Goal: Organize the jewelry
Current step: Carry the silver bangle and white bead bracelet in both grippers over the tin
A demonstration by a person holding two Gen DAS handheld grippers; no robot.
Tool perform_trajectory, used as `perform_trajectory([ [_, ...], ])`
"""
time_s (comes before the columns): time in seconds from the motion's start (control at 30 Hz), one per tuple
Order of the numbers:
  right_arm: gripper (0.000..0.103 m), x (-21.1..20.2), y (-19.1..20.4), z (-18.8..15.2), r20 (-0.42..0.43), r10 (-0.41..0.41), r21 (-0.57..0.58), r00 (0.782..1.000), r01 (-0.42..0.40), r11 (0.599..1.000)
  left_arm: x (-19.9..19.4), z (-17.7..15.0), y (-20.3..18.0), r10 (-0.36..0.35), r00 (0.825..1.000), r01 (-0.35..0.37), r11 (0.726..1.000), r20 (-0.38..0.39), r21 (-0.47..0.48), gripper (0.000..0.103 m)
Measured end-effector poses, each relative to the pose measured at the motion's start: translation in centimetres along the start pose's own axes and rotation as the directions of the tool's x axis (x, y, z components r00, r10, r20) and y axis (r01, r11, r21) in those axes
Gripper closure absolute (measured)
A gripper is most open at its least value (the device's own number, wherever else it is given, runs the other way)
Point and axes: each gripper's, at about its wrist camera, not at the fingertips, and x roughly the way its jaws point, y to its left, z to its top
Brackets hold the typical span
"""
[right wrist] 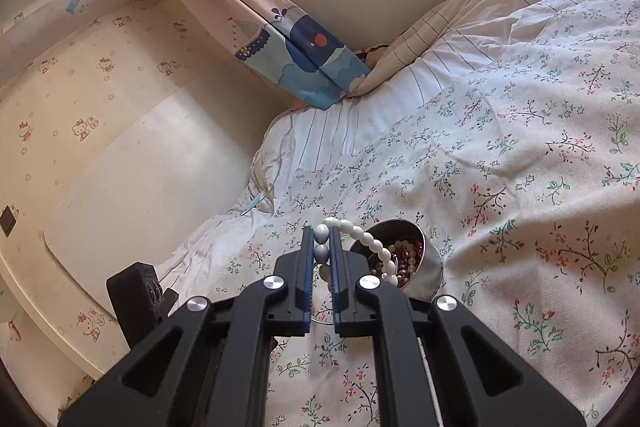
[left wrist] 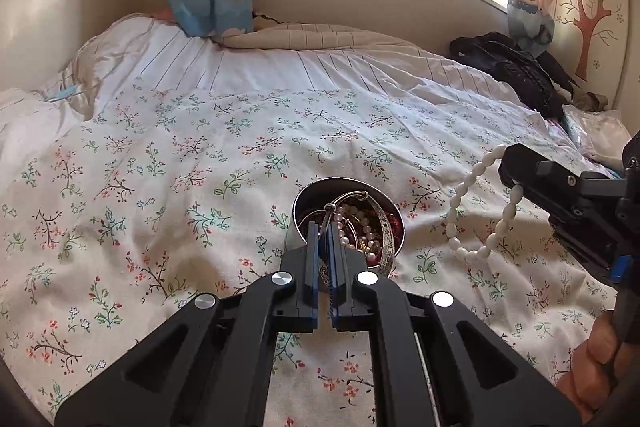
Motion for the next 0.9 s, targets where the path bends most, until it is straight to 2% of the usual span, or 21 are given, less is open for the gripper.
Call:
perform_trajectory([
  [0.63, 0.095, 3.9, -1.1, 1.4, -0.024, -0.009, -0.011, 1.000, 0.009, 1.000, 3.4, 0.9, -0.7, -0.032, 0.999, 0.032, 0.999, -0.026, 0.000, 0.099],
  [0.77, 0.095, 5.1, -1.1, 1.3, -0.053, -0.027, -0.025, 0.998, 0.026, 0.999, 4.2, 0.9, -0.9, -0.024, 0.999, 0.024, 1.000, -0.040, 0.002, 0.099],
  [0.9, 0.094, 7.9, -1.4, 0.8, -0.126, -0.074, -0.045, 0.989, 0.069, 0.997, 5.4, 0.9, 0.0, 0.008, 0.996, -0.010, 1.000, -0.084, -0.030, 0.097],
])
